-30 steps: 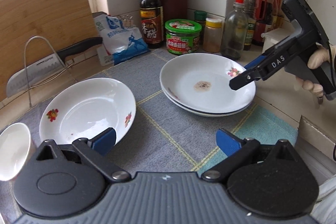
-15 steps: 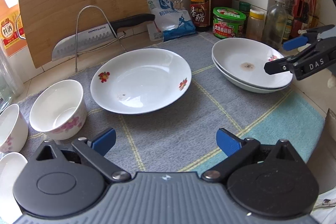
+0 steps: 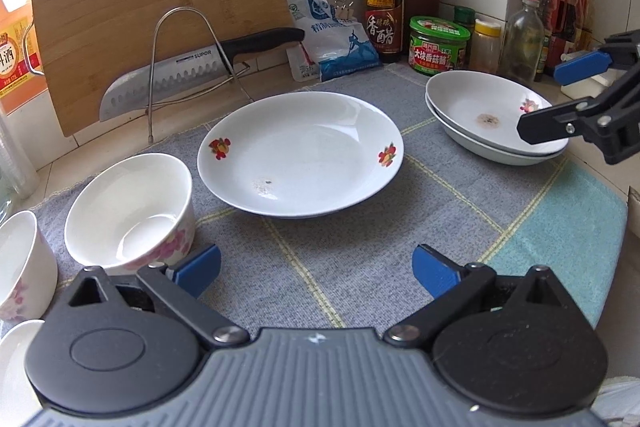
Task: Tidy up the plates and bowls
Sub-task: 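Withdraw the right tool from the stack toward the fruit-print plate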
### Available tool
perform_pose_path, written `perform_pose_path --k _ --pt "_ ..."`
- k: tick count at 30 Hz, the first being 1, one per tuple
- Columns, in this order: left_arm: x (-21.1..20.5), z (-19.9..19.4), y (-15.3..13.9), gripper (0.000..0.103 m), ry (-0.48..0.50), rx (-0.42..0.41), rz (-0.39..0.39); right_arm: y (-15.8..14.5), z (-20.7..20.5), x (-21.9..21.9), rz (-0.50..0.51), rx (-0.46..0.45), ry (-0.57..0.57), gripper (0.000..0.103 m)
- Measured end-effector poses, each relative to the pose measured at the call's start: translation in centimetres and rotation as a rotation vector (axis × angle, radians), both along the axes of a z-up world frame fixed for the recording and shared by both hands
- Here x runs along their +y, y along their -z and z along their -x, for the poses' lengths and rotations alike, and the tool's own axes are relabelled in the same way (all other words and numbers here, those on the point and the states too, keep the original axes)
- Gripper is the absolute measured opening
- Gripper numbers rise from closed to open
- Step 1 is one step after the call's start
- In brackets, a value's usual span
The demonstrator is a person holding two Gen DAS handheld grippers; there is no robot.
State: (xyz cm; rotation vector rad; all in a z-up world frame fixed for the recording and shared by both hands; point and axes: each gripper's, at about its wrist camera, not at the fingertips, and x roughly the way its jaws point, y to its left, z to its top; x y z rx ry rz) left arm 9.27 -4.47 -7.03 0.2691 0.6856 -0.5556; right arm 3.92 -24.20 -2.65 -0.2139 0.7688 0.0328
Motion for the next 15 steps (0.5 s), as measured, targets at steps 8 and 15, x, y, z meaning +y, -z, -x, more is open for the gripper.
perform_pose_path --k 8,15 --pt "-1.5 -0.9 2.1 0.102 -0.004 0.030 0.000 0.5 -0.3 1.5 0.002 0.024 -0.053 0.103" --pt "-2.8 -1.7 2.9 0.102 -0.100 0.052 0.018 1.0 -2.5 1.0 -0.020 0.060 -0.169 0.103"
